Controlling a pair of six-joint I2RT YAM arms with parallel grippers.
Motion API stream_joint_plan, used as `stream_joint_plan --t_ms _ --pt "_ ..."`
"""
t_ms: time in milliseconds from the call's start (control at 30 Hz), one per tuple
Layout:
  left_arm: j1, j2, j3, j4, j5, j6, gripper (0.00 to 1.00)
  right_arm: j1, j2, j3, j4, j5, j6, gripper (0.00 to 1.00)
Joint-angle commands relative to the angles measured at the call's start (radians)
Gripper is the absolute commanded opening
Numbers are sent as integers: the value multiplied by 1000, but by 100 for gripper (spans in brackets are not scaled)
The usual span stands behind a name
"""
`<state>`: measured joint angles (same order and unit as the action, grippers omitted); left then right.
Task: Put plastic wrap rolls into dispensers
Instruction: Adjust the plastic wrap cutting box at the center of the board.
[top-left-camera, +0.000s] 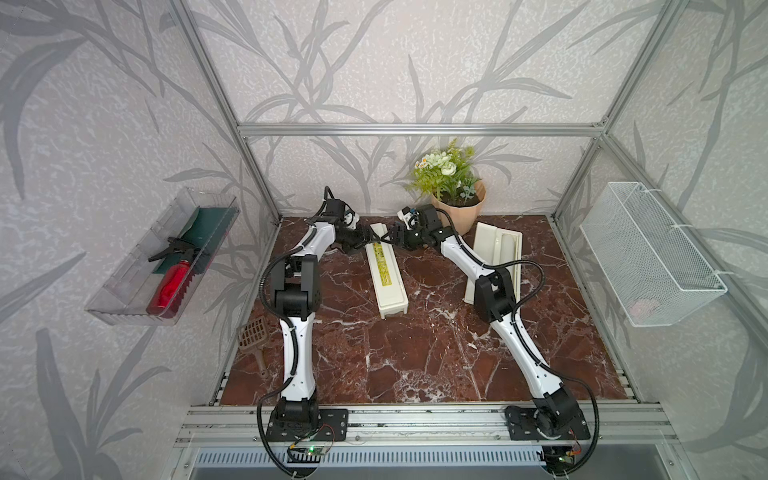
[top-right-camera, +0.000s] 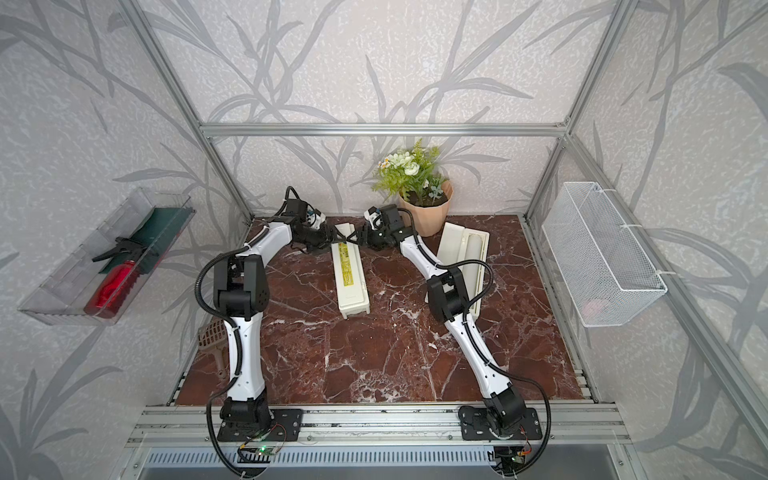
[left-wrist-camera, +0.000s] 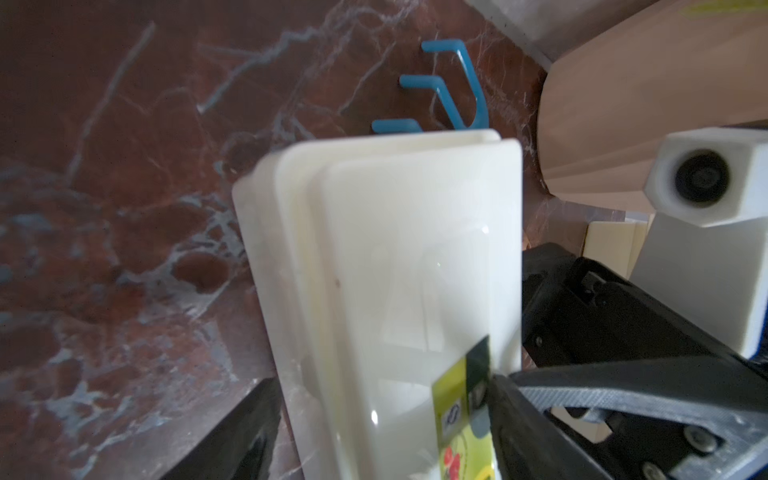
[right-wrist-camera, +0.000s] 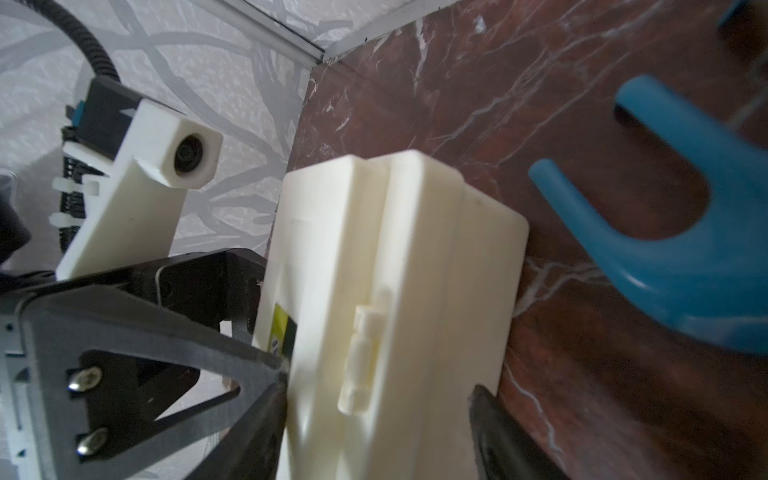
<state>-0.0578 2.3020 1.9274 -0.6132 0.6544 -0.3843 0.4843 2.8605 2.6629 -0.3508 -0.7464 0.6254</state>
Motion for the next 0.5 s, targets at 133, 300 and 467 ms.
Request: stream_joint_plan --t_ms 133,300,467 --pt "-43 20 -24 -102 32 28 78 40 0 -112 -126 -26 -9 45" --pt "-53 18 -35 -96 48 22 78 50 -33 -162 -162 -38 -52 41" --pt "-74 -10 -88 -31 80 -5 77 23 -177 -319 -97 21 -118 66"
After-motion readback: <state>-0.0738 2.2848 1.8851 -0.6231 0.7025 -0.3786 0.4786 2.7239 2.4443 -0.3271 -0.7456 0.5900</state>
